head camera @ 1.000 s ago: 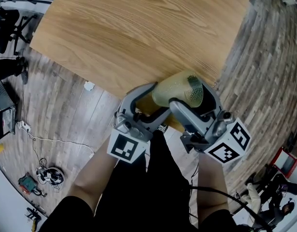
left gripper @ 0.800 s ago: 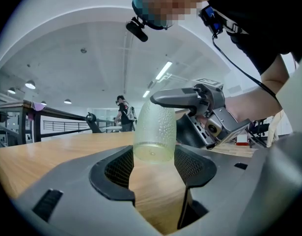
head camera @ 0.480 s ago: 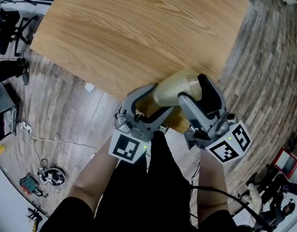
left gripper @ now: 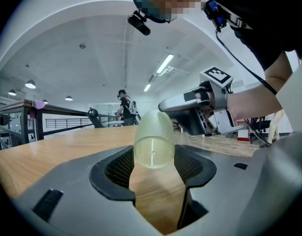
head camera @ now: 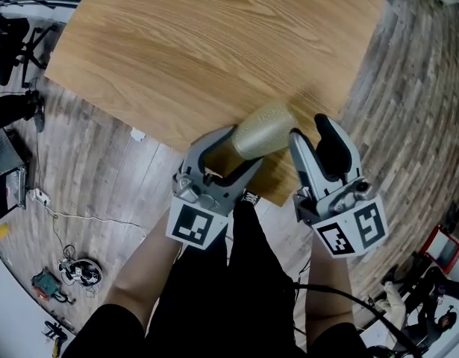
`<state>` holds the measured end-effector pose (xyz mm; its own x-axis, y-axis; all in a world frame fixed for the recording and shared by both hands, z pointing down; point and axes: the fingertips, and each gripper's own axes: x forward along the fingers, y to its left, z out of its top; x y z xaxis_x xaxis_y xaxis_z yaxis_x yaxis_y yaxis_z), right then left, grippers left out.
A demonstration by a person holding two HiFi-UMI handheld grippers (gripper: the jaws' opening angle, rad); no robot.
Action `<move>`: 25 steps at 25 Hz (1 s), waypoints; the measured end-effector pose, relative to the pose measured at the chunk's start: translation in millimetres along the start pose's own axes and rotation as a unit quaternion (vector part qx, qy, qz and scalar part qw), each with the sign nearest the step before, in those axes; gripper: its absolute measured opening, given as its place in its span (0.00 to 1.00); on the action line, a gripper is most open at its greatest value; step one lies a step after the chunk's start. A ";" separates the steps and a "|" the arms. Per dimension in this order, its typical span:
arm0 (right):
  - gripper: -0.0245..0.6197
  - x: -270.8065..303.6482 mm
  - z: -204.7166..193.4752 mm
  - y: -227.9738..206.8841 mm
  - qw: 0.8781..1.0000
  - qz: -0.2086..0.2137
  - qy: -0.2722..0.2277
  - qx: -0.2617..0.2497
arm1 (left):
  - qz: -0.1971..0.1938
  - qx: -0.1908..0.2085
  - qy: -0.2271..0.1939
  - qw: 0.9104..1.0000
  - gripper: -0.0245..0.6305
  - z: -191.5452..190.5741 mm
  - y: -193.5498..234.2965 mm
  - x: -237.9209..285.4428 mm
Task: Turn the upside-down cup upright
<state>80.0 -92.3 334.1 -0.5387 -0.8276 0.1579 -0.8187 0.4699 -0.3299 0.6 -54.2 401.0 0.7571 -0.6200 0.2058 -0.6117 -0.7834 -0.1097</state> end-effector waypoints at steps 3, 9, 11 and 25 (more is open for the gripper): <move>0.09 -0.6 1.9 -1.6 0.998 -0.029 0.002 -0.048 | -0.002 0.002 -0.003 1.000 0.44 1.8 -1.0 1.5; 0.06 3.1 -6.9 -5.6 0.997 -0.033 0.025 -0.071 | 0.000 0.006 0.002 1.000 0.44 0.7 -0.3 2.9; 0.06 4.4 -9.8 -8.6 0.996 -0.038 0.034 -0.076 | -0.001 0.005 0.003 1.000 0.44 1.0 -0.7 2.9; 0.06 13.7 -41.4 -20.6 0.987 -0.064 0.110 -0.101 | -0.014 0.007 0.003 1.000 0.43 19.5 -6.7 -0.2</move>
<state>81.3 -100.6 381.6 -0.4394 -0.8081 0.3924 -0.8942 0.4353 -0.1047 9.0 -49.6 382.7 0.7720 -0.5983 0.2147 -0.5879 -0.8005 -0.1168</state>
